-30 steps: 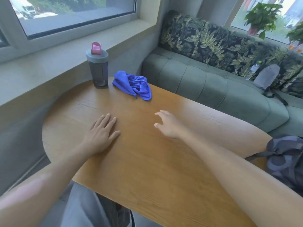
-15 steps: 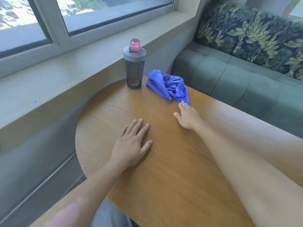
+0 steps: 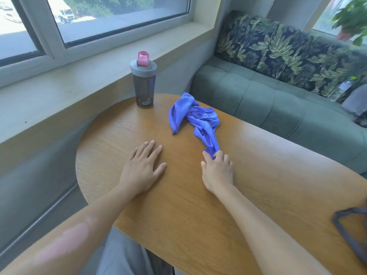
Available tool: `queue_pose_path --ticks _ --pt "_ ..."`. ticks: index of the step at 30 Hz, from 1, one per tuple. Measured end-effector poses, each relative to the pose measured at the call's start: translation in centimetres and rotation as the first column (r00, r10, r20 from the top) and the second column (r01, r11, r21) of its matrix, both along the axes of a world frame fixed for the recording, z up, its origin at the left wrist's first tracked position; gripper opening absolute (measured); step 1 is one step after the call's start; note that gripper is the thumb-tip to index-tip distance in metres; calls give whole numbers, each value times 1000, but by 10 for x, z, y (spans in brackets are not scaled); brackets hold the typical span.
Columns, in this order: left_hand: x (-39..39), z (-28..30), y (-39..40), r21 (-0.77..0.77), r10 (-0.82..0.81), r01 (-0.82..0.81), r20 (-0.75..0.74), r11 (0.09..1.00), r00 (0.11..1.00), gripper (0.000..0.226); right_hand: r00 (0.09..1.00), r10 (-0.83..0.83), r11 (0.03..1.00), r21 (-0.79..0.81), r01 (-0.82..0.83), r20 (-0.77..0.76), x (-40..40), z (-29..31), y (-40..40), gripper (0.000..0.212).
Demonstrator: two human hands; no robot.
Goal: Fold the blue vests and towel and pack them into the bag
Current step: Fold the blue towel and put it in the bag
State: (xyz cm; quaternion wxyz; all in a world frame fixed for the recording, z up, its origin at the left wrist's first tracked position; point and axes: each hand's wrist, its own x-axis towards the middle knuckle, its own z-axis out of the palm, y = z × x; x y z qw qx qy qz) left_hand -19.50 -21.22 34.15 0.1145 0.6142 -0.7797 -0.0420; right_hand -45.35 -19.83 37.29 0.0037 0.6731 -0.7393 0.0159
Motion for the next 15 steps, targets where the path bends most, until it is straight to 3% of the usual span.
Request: queue_pose_path --ticks 7,10,12,15 --pt "-3 1 2 -43 -41 42 21 998 999 57 998 39 996 -78 -36 47 4 -4 98 37" --pt "-15 10 11 -120 -230 235 48 965 972 51 994 87 986 -149 -77 59 2 -8 130 28" --pt "-33 11 24 -166 -399 392 -12 905 917 56 985 143 973 -194 -121 101 -3 -10 146 20" --pt "-71 14 56 -81 -551 545 -128 835 825 68 946 239 961 -193 -198 219 -16 -10 169 5"
